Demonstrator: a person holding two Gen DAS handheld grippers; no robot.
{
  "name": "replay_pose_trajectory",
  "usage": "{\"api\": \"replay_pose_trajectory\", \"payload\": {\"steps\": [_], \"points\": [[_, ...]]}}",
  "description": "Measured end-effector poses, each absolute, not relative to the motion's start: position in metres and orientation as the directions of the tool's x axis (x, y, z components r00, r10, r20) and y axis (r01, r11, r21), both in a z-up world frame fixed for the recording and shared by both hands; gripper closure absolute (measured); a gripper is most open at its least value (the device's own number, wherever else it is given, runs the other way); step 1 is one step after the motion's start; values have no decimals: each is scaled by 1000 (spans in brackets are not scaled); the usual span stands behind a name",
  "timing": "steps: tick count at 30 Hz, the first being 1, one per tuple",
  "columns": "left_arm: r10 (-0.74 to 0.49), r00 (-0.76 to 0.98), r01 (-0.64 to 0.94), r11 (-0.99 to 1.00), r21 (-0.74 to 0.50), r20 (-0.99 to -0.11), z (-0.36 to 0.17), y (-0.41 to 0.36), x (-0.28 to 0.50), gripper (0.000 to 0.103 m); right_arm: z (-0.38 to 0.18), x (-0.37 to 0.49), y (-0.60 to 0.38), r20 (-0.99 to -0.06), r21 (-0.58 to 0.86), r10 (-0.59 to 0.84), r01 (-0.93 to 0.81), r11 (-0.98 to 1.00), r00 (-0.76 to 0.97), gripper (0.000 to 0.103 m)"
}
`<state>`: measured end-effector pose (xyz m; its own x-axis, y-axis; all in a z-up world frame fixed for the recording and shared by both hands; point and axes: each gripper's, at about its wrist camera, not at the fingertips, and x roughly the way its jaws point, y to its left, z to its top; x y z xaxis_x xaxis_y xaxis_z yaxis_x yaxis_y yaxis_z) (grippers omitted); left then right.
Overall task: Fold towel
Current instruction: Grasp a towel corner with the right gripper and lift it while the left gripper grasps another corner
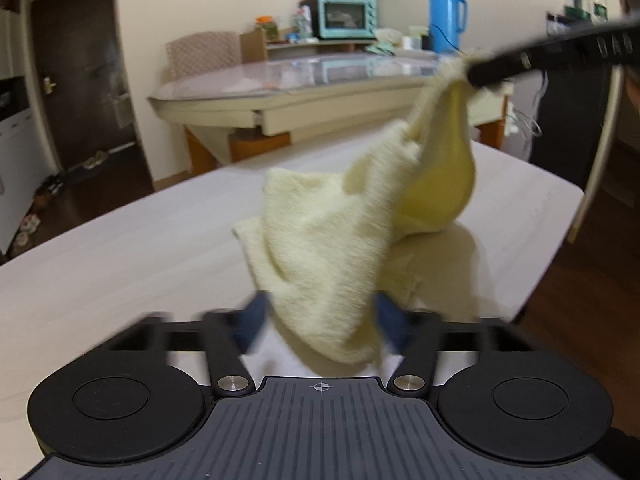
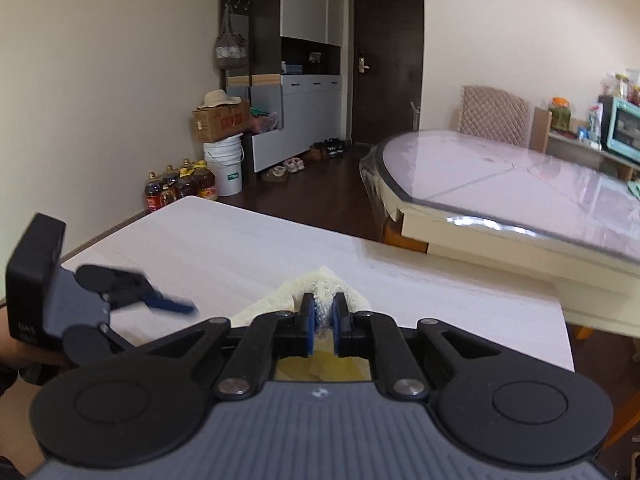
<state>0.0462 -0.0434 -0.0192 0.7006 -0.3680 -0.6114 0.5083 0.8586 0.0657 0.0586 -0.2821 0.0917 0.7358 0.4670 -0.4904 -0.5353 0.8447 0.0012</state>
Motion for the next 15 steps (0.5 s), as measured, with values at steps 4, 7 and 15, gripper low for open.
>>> {"api": "replay_pose_trajectory", "payload": {"steps": [4,7,15], "points": [[-383,672,539,840,64,-634,-25,-53,47,67,99,60,-284,-474,-15,467,-537,844,747,94],[-385,665,554,829,77,-640,-21,-50,56,97,100,65,-288,-480,-27,456,-532,846,750,94],[-286,758,500,832,240,-587,46,-18,102,97,112,100,-295,-456,-45,444,-518,854,772,94]]}}
